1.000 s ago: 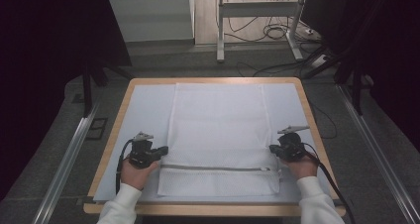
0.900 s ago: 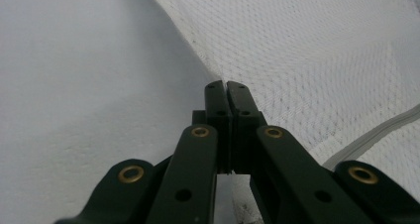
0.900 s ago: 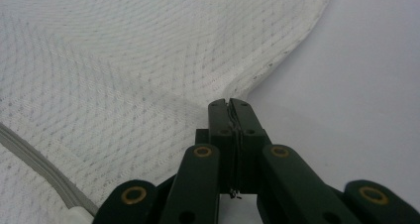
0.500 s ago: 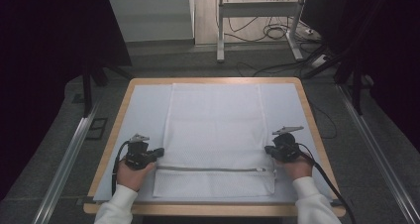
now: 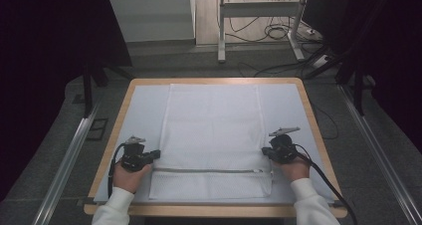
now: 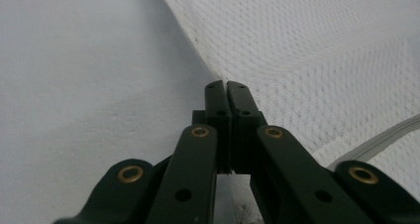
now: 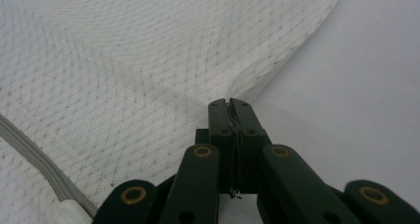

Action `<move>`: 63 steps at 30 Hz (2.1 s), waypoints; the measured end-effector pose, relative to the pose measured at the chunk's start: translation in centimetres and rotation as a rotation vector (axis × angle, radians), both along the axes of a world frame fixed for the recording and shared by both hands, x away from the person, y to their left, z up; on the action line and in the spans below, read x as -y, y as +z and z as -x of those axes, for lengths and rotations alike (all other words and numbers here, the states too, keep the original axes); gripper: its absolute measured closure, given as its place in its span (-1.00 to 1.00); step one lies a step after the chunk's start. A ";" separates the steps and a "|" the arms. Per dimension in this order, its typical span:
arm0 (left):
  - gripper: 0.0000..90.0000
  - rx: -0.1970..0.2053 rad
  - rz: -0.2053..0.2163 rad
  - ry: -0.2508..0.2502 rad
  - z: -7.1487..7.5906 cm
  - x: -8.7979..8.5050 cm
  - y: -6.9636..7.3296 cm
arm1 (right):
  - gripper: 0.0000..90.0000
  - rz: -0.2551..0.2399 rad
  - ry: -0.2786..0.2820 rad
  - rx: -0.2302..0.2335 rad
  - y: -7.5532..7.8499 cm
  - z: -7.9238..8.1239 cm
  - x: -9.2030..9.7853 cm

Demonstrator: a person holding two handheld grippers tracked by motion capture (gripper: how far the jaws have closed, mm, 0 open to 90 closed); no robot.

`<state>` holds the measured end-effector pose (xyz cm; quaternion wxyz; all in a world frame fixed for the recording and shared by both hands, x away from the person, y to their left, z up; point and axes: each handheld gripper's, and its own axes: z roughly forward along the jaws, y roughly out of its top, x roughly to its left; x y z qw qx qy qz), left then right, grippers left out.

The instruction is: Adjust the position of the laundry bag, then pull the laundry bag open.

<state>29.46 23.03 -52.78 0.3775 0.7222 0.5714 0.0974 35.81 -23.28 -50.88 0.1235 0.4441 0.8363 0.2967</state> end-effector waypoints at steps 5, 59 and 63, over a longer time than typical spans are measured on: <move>0.99 -0.002 0.001 0.003 0.0 -0.2 -0.1 | 0.94 -0.001 0.005 -0.003 0.0 0.1 -0.1; -0.38 0.095 -0.008 -0.228 1.4 10.8 4.7 | -0.45 -0.069 -0.059 0.169 2.7 1.7 2.8; -0.37 0.094 -0.005 -0.253 1.7 11.8 4.8 | -0.45 -0.078 -0.061 0.166 2.7 1.7 2.8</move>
